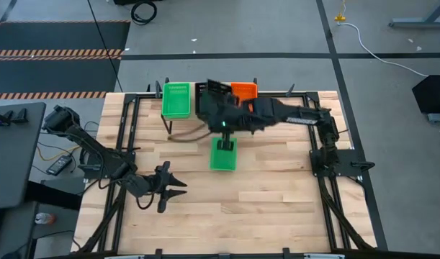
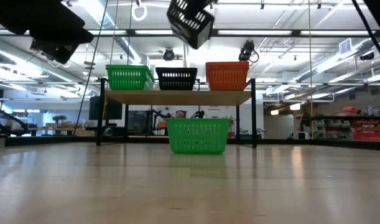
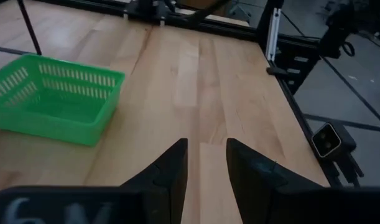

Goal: Stack baskets on shelf by color
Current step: Stack the black bin on top of the black bin on the shelf

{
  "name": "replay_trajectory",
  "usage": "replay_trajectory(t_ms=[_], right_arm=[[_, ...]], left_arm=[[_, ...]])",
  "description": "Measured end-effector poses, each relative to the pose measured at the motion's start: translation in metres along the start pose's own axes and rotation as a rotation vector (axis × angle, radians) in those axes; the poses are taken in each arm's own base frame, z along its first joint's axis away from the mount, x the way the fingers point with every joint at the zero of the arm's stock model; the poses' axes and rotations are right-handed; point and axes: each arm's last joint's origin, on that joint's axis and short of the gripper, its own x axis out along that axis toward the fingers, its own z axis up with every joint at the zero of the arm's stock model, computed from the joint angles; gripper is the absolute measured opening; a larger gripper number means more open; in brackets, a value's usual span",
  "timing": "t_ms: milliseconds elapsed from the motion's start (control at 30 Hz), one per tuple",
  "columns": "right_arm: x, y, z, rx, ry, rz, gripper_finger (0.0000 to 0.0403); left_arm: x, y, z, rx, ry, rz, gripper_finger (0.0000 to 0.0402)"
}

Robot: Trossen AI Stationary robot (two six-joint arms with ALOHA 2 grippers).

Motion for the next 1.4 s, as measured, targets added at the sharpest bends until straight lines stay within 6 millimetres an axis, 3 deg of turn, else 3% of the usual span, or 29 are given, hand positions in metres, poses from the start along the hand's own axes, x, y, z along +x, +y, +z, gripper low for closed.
replay_trajectory(t_ms=[300, 500, 900, 1067, 1400], right_arm=[[0.036, -0.059, 0.001, -0.038, -0.023, 0.05, 0.0006], [0.061, -0.083, -0.005, -0.01, -0.001, 0.089, 0.0006], [0.111, -0.083, -0.011, -0.065, 0.1, 0.095, 0.0007], [0.111, -0.084, -0.013, -0.069, 0.138, 0.015, 0.0013], [0.108, -0.078, -0.013, -0.073, 0.139, 0.045, 0.0023]], left_arm=[[-0.003, -0.003, -0.006, -0.041, 0.051, -0.018, 0.0117], [-0.004, -0.003, -0.01, -0.078, 0.079, -0.015, 0.0117], [-0.005, -0.001, -0.014, -0.121, 0.115, 0.009, 0.0117], [-0.005, -0.001, -0.014, -0.12, 0.115, 0.014, 0.0117], [-0.005, 0.0, -0.014, -0.123, 0.111, 0.024, 0.0117]])
